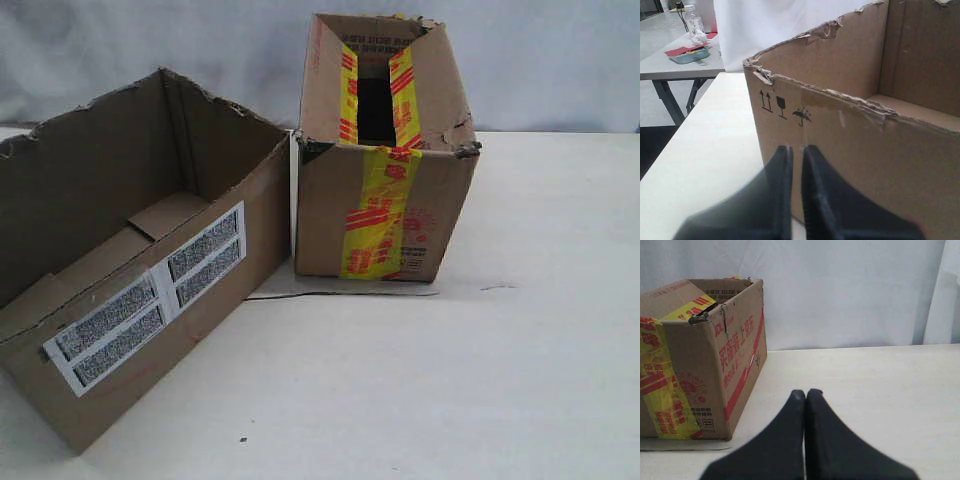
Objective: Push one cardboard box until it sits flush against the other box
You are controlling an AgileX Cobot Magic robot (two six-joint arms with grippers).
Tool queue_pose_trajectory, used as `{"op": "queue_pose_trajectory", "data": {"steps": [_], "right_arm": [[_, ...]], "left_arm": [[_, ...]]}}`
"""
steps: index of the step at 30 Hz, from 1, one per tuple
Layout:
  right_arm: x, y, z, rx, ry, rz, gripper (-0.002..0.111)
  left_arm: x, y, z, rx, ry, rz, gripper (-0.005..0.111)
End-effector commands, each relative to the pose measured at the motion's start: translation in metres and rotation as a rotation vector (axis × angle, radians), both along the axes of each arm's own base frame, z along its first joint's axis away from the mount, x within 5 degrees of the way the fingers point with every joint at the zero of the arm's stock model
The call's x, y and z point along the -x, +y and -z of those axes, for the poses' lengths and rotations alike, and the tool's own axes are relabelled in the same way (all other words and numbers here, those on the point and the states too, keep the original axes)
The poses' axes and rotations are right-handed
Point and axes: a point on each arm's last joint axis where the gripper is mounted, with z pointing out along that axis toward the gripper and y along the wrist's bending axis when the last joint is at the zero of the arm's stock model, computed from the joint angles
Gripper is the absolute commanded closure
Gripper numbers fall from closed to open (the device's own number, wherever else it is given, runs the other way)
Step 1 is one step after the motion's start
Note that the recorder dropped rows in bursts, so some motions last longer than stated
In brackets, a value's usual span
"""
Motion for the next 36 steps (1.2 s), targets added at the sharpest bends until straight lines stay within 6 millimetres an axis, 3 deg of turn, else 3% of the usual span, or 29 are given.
{"op": "queue_pose_trajectory", "data": {"steps": [1,12,16,21,23,29,36], "right_arm": [[0.0,0.0,0.002,-0.002,0.005,0.004,0.109],[0.0,0.0,0.002,-0.002,0.005,0.004,0.109],[0.0,0.0,0.002,-0.002,0.005,0.004,0.109],[0.0,0.0,0.002,-0.002,0.005,0.004,0.109],[0.0,0.0,0.002,-0.002,0.005,0.004,0.109],[0.0,0.0,0.002,-0.002,0.005,0.004,0.109],[0.0,0.0,0.002,-0.002,0.005,0.004,0.109]], "left_arm": [[0.0,0.0,0.0,0.01,-0.01,0.0,0.107],[-0.002,0.0,-0.009,0.011,-0.112,0.001,0.107],[-0.002,-0.001,-0.021,0.115,-0.254,-0.001,0.107],[0.0,0.003,-0.037,0.376,-0.449,-0.039,0.107],[0.0,0.004,-0.041,0.365,-0.485,-0.043,0.107],[-0.001,0.003,-0.039,0.329,-0.441,-0.039,0.107],[-0.026,0.004,-0.023,0.286,-0.169,-0.073,0.107]]}}
